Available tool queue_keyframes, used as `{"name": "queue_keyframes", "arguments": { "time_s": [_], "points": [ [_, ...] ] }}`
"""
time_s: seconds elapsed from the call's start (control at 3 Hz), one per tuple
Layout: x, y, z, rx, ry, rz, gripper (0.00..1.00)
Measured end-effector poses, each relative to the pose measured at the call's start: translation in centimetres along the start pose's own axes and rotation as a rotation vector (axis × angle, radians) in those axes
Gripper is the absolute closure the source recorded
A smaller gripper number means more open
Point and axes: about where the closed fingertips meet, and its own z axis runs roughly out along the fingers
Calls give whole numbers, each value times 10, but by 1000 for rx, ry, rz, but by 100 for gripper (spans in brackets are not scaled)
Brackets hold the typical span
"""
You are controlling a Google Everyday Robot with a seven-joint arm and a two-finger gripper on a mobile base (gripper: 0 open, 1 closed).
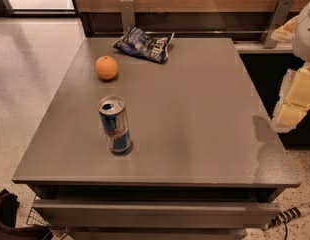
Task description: Move redbull can near blue chip bag
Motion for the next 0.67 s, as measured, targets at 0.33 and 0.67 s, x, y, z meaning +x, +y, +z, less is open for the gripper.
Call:
{"name": "queue_keyframes", "arguments": {
  "time_s": [0.33,0.67],
  "points": [
    [0,0,0,0,0,0,0],
    [-9,2,2,-3,-57,-3,0]
  ]
}}
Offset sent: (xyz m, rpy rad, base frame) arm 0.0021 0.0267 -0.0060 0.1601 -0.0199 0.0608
